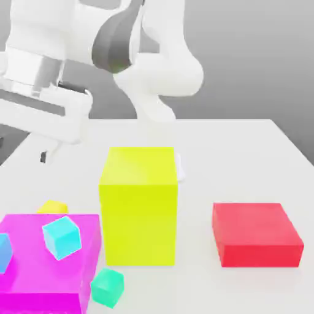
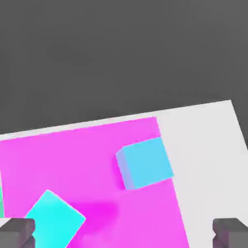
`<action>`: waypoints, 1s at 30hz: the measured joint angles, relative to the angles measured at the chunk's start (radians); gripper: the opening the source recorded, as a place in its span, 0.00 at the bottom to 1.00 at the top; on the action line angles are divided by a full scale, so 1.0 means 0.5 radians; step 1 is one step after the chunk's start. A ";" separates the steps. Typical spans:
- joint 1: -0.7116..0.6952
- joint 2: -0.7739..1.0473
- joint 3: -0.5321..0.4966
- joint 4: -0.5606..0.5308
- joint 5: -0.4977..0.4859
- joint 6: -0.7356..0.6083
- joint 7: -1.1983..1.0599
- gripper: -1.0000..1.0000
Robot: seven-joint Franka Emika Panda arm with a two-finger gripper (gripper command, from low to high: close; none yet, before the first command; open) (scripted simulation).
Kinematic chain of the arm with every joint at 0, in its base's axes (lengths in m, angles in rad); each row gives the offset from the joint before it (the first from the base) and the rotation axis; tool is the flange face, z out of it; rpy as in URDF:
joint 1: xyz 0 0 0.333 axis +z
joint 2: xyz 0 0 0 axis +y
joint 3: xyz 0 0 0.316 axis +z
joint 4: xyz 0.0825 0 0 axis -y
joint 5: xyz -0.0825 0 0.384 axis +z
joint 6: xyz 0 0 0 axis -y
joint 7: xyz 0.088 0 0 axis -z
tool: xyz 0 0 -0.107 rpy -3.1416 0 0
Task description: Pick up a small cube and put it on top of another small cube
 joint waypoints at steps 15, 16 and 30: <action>-0.171 0.517 -0.417 -0.411 0.544 0.441 -0.769 0.50; -0.177 0.553 -0.406 -0.414 0.619 0.471 -0.829 0.50; -0.571 1.082 0.182 -0.315 1.393 0.874 -1.406 0.00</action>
